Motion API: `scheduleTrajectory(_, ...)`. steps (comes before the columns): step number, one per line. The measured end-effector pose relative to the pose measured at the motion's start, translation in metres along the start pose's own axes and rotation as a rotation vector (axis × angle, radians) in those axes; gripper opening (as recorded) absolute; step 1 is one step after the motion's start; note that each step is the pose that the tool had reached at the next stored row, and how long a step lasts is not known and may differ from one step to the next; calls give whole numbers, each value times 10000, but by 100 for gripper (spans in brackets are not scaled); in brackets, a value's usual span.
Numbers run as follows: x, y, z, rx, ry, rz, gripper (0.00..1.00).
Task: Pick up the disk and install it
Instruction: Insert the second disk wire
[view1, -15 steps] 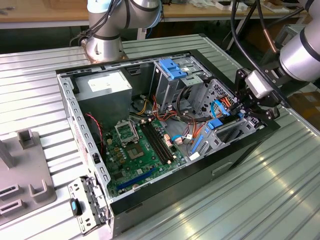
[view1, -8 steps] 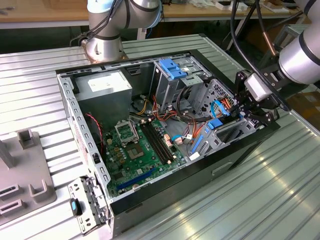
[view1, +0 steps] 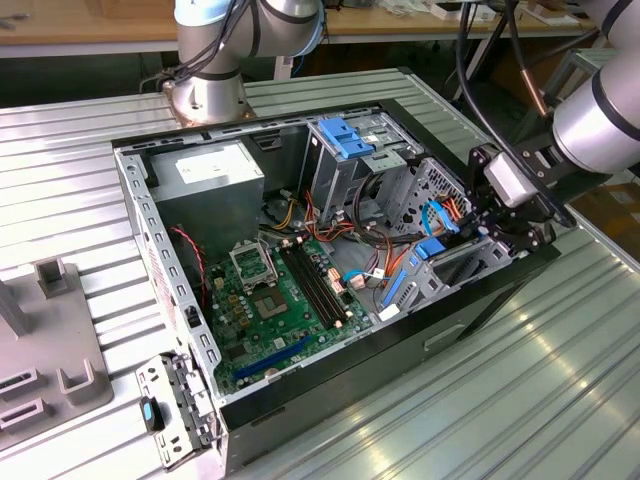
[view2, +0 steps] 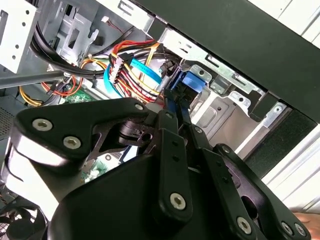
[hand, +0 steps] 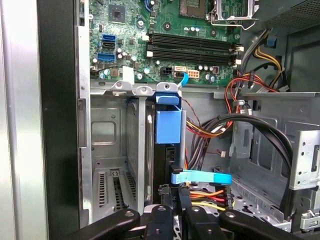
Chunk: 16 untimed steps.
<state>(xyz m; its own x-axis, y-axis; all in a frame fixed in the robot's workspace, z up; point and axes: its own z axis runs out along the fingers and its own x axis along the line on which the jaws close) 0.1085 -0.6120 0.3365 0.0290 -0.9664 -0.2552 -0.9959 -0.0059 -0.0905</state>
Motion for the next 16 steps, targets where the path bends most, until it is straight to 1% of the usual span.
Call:
scheduleTrajectory(5, 5, 21, 19, -1, 3, 0, 16)
scheduleTrajectory(10, 7, 23, 24, -1, -5, 3, 18)
scheduleTrajectory(12, 5, 22, 20, 0, 1, 1, 29)
scheduleTrajectory(13, 5, 21, 20, -1, 1, 0, 29)
scheduleTrajectory(14, 5, 21, 20, -1, 2, 0, 36)
scheduleTrajectory(16, 1, 20, 13, -1, 7, -1, 36)
